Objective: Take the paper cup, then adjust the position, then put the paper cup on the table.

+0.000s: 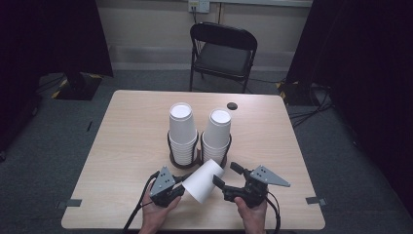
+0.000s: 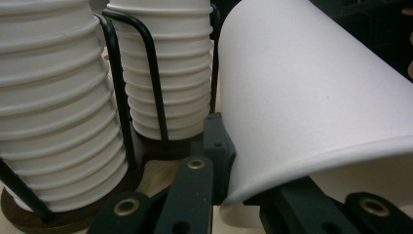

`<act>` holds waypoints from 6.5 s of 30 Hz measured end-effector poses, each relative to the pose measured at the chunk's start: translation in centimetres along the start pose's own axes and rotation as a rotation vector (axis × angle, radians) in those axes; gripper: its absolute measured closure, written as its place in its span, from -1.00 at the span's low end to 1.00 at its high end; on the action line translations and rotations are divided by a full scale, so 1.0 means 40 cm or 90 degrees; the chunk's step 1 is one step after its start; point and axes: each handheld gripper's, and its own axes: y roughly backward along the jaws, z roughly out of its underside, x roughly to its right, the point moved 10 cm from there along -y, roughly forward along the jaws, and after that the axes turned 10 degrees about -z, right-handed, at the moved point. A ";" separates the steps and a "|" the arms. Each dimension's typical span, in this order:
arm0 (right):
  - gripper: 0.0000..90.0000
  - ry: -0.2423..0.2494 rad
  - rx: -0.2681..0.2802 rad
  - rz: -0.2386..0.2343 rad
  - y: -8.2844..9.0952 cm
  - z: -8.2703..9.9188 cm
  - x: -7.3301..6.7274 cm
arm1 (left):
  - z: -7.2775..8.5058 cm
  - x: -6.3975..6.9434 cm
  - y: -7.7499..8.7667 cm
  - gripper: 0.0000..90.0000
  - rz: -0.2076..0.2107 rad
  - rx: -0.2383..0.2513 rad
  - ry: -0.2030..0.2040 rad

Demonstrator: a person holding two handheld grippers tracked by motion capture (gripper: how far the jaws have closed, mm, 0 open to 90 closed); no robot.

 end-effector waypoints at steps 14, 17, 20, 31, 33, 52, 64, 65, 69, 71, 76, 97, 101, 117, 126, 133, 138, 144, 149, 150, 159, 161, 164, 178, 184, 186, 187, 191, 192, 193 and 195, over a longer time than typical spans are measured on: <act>-0.69 0.050 -0.038 0.007 0.017 0.021 -0.005 | -0.010 -0.009 0.007 0.91 0.017 -0.071 -0.008; -0.69 0.064 -0.047 -0.005 0.017 0.026 -0.015 | -0.008 -0.014 0.009 0.91 0.015 -0.093 -0.014; -0.71 0.082 -0.068 -0.026 0.013 0.036 -0.026 | -0.008 -0.017 0.010 0.91 0.018 -0.107 -0.019; -0.70 0.140 -0.102 -0.044 0.011 0.055 -0.040 | -0.001 -0.008 0.001 0.91 0.039 -0.162 -0.034; -0.71 0.145 -0.107 -0.046 0.012 0.057 -0.041 | 0.000 -0.004 -0.001 0.91 0.052 -0.171 -0.038; -0.62 0.252 -0.173 -0.059 0.007 0.105 -0.042 | 0.004 0.004 -0.005 0.91 0.071 -0.236 -0.028; -0.63 0.303 -0.209 -0.045 -0.009 0.131 -0.045 | -0.003 -0.006 0.000 0.92 0.090 -0.289 -0.012; -0.63 0.307 -0.208 -0.041 -0.010 0.131 -0.044 | -0.007 -0.009 0.002 0.92 0.086 -0.292 -0.011; -0.67 0.306 -0.211 -0.032 -0.016 0.132 -0.042 | -0.021 -0.020 0.008 0.92 0.088 -0.305 -0.015; -0.70 0.318 -0.211 -0.025 -0.018 0.132 -0.041 | -0.026 -0.021 0.009 0.92 0.090 -0.315 -0.010; -0.70 0.362 -0.217 0.002 -0.022 0.136 -0.035 | -0.031 -0.018 0.006 0.92 0.096 -0.343 -0.019; -0.77 0.490 -0.212 0.056 -0.057 0.144 -0.039 | -0.062 -0.025 -0.006 0.92 0.100 -0.458 -0.028; -0.80 0.490 -0.226 0.049 -0.062 0.148 -0.041 | -0.054 -0.023 -0.005 0.92 0.106 -0.474 -0.026; -0.82 0.543 -0.275 0.009 -0.114 0.171 -0.082 | -0.037 0.002 -0.017 0.92 0.142 -0.534 -0.015; -0.82 0.540 -0.276 0.005 -0.120 0.169 -0.089 | -0.034 0.006 -0.019 0.92 0.146 -0.549 -0.004; -0.82 0.552 -0.274 -0.009 -0.130 0.173 -0.104 | -0.022 0.012 -0.028 0.92 0.154 -0.561 0.004; -0.82 0.559 -0.259 -0.020 -0.134 0.164 -0.127 | -0.028 0.015 -0.023 0.93 0.146 -0.547 0.007; -0.80 0.556 -0.242 -0.021 -0.134 0.150 -0.131 | -0.035 0.011 -0.020 0.93 0.123 -0.537 0.005; -0.79 0.547 -0.239 -0.020 -0.133 0.153 -0.127 | -0.034 0.010 -0.026 0.92 0.132 -0.516 0.018; -0.79 0.547 -0.238 -0.019 -0.133 0.152 -0.125 | -0.037 0.009 -0.029 0.91 0.134 -0.505 0.025; -0.78 0.499 -0.224 -0.014 -0.130 0.144 -0.107 | -0.053 -0.002 -0.033 0.74 0.135 -0.422 0.078; -0.78 0.489 -0.225 -0.010 -0.129 0.146 -0.102 | -0.054 -0.005 -0.034 0.69 0.133 -0.409 0.084; -0.78 0.465 -0.219 -0.010 -0.126 0.145 -0.097 | -0.055 -0.005 -0.036 0.57 0.132 -0.389 0.094; -0.77 0.391 -0.211 0.003 -0.106 0.143 -0.067 | -0.065 -0.013 -0.047 -0.03 0.087 -0.299 0.072; -0.77 0.364 -0.201 0.010 -0.096 0.141 -0.051 | -0.073 -0.016 -0.047 -0.27 0.067 -0.260 0.067; -0.77 0.356 -0.201 0.017 -0.094 0.142 -0.043 | -0.072 -0.020 -0.048 -0.35 0.065 -0.251 0.070; -0.77 0.352 -0.201 0.019 -0.093 0.143 -0.039 | -0.071 -0.019 -0.048 -0.40 0.071 -0.243 0.072; -0.77 0.331 -0.188 0.027 -0.090 0.140 -0.024 | -0.068 -0.021 -0.047 -0.48 0.074 -0.223 0.068; -0.77 0.329 -0.188 0.031 -0.088 0.140 -0.019 | -0.068 -0.022 -0.045 -0.48 0.074 -0.222 0.067; -0.77 0.327 -0.188 0.031 -0.088 0.139 -0.017 | -0.071 -0.025 -0.044 -0.48 0.073 -0.214 0.065; -0.77 0.326 -0.188 0.036 -0.087 0.137 -0.013 | -0.081 -0.027 -0.039 -0.48 0.070 -0.192 0.069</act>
